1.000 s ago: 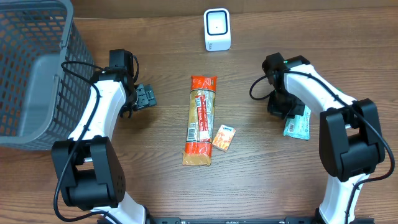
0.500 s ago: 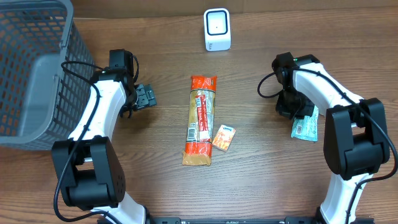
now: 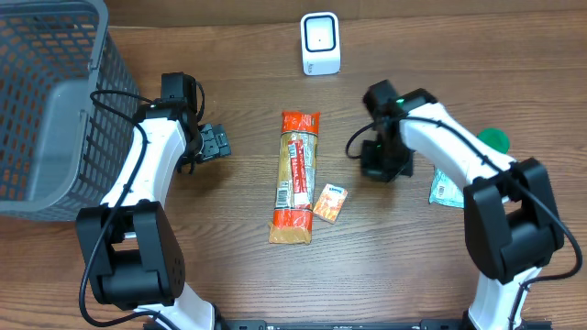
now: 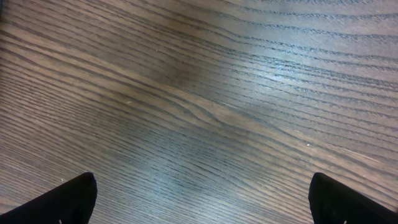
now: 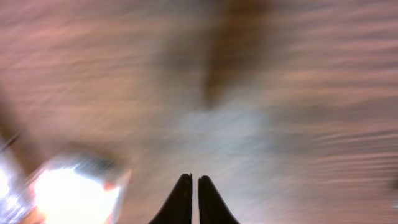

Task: Scan the item barcode
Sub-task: 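Release the wipes pack near the jar and raise the right gripper, then move the right gripper left over the orange Kleenex pack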

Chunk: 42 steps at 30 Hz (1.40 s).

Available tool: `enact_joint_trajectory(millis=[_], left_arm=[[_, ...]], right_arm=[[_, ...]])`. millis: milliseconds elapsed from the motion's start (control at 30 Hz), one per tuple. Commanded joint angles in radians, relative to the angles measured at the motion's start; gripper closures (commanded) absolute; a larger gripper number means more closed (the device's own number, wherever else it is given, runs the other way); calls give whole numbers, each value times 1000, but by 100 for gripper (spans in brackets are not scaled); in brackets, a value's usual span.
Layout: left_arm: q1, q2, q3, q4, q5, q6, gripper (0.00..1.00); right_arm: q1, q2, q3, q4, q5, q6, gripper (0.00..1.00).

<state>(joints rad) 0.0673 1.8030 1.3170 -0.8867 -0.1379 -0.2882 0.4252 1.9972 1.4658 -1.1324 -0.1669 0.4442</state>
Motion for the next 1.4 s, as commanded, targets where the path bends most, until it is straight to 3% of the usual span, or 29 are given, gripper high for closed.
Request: enact_joint_trajectory(millis=[0, 367, 700, 1367], left_arm=[[5, -4, 0, 1, 8, 4, 0], [5, -4, 0, 1, 8, 4, 0], [5, -4, 0, 1, 8, 4, 0], [5, -4, 0, 1, 8, 4, 0]], right_arm=[[40, -51, -6, -27, -117, -2, 96], [161, -180, -8, -69, 25, 113, 94], [202, -180, -236, 234, -48, 178, 96], [219, -167, -269, 352, -58, 245, 96]])
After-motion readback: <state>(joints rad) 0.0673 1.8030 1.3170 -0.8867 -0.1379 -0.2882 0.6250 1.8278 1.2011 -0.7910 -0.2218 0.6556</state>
